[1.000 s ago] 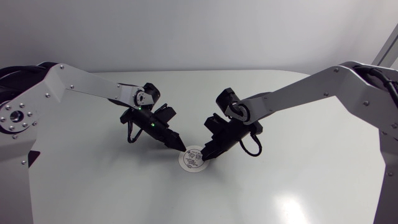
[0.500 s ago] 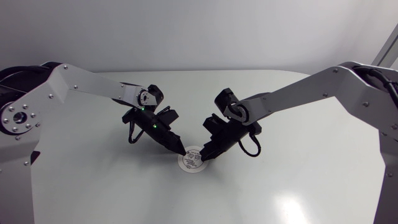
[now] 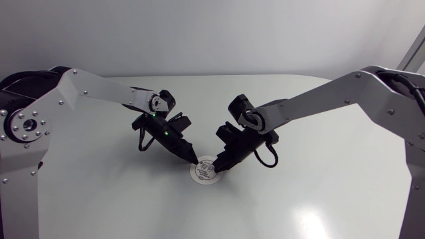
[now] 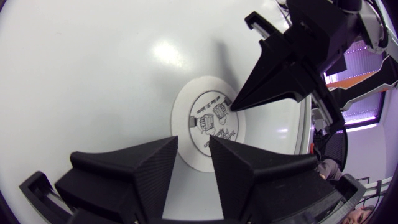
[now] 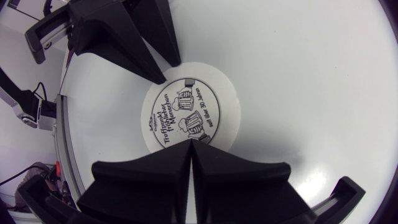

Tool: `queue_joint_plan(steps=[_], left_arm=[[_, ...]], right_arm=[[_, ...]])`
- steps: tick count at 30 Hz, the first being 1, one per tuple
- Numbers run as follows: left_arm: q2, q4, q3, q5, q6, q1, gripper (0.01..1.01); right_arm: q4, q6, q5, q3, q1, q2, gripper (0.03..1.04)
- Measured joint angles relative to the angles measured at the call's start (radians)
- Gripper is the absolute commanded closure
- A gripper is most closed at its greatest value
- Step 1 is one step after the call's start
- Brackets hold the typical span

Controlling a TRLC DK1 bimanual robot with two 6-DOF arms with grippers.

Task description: Turn the coaster over.

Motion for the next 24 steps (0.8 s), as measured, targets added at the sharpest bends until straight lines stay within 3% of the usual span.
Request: queue_joint_plan(steps=[6, 24], left_arm=[[0.009, -0.023, 0.002, 0.067, 0.000, -0.017, 0.807], [-0.065, -0.081, -0.038, 0.065, 0.019, 0.049, 0.807]], right_arm=[[0.015, 0.000, 0.000, -0.001, 0.010, 0.000, 1.01], [0.017, 0.000, 0.031, -0.047, 0.009, -0.060, 1.01]])
